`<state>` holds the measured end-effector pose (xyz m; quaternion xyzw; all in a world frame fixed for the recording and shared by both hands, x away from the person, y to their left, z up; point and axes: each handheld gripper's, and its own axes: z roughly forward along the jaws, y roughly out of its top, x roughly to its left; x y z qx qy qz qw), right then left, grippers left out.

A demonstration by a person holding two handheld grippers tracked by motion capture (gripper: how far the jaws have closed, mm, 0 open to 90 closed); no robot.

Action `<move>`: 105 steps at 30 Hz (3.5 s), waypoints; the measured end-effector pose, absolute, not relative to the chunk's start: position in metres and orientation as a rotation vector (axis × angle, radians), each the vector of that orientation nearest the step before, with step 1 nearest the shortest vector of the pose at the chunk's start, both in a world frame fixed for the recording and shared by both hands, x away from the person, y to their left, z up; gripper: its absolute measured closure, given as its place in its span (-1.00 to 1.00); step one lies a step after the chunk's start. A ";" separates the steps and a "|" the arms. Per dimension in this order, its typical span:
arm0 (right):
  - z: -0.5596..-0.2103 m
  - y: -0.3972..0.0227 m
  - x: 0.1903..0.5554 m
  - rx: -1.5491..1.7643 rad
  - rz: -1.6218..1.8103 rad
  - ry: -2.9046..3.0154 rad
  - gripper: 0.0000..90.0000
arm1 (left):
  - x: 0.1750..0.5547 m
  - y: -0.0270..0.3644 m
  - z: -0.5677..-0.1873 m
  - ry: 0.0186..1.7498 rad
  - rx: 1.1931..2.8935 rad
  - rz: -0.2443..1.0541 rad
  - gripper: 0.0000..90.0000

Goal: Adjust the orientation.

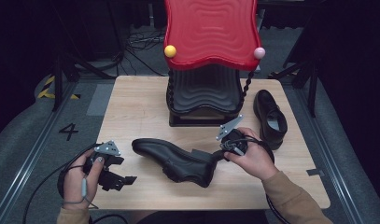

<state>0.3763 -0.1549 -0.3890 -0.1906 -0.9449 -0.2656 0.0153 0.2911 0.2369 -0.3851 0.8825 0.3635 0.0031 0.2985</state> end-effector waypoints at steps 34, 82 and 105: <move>-0.398 -0.146 0.393 -0.611 -0.796 -2.978 1.00 | 0.291 0.236 -0.385 0.961 2.349 0.004 -0.63; -0.373 -0.158 0.416 -0.766 -0.872 -3.079 0.28 | 0.291 0.239 -0.385 0.956 2.347 0.013 -0.63; -0.409 -0.107 0.420 -0.402 -0.635 -3.004 0.27 | 0.291 0.241 -0.386 0.957 2.343 0.004 -0.62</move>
